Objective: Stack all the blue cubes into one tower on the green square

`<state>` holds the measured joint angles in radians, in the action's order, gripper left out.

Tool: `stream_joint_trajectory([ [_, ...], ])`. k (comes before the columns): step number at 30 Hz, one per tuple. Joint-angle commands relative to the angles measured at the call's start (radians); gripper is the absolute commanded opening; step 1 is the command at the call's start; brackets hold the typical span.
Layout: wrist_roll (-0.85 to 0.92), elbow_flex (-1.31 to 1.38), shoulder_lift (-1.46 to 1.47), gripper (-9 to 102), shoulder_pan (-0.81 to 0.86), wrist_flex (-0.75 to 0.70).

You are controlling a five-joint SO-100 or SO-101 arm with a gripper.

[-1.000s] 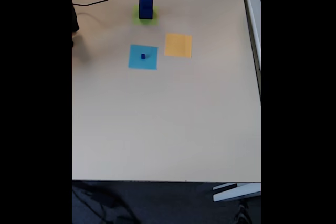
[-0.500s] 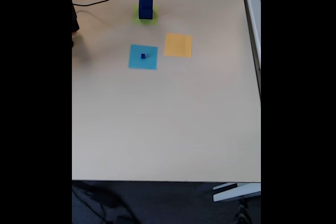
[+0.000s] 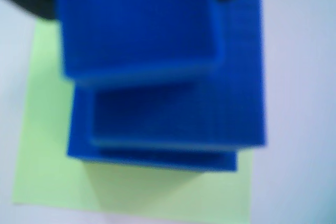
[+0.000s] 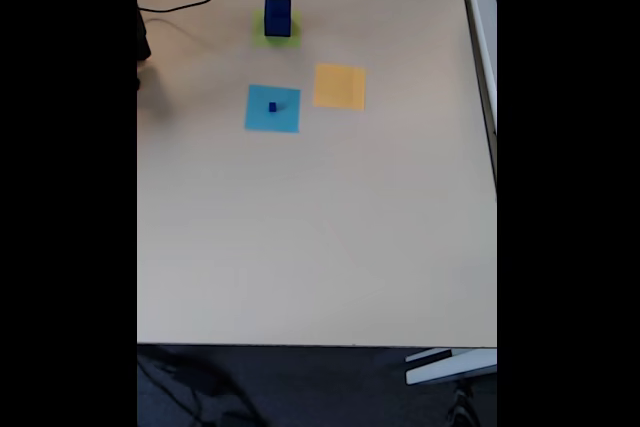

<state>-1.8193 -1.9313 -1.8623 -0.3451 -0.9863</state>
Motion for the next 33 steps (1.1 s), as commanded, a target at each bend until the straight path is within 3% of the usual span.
stream_joint_trajectory([
  [1,0.015,0.074,-0.003,9,0.003,-0.003],
  [33,0.009,0.227,0.092,9,0.006,-0.109],
])
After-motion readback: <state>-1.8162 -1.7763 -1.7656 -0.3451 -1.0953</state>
